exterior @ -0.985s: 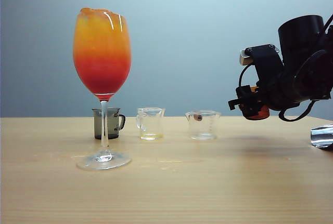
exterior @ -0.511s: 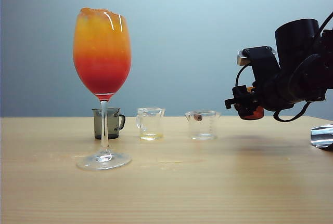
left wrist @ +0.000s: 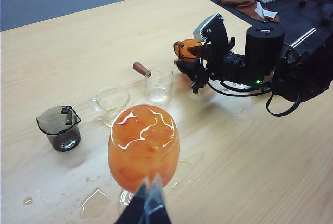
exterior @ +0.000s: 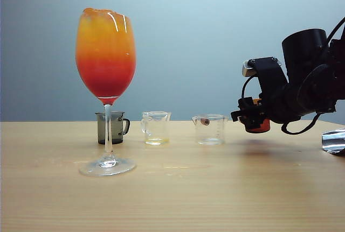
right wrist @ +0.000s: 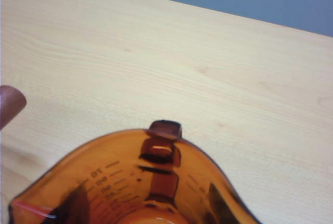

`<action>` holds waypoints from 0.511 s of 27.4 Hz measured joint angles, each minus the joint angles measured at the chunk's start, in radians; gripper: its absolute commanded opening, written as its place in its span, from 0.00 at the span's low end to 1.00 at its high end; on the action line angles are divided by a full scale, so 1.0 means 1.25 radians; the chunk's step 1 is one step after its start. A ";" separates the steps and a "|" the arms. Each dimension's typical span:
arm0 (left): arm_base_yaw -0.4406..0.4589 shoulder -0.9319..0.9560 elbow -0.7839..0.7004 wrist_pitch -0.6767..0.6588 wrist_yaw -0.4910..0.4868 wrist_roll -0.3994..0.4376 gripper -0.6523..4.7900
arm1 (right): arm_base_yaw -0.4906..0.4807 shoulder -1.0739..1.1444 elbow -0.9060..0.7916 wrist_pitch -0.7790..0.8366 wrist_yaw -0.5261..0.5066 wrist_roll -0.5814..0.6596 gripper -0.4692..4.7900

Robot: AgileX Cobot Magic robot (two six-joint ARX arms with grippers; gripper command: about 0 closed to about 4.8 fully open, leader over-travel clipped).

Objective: Pick up the fourth measuring cup from the left, pour the grenadine inside into the goblet, and finally put the measuring cup back in its original place.

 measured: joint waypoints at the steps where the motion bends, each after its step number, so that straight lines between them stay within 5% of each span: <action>1: 0.000 0.000 0.000 0.000 0.000 0.000 0.11 | 0.000 0.005 0.000 0.000 -0.004 0.000 0.12; 13: 0.000 0.000 0.000 0.000 0.000 0.000 0.11 | 0.000 0.041 0.002 0.016 -0.039 0.003 0.13; 14: 0.000 0.000 0.000 0.000 0.000 0.000 0.11 | 0.000 0.043 0.002 0.020 -0.039 0.003 0.22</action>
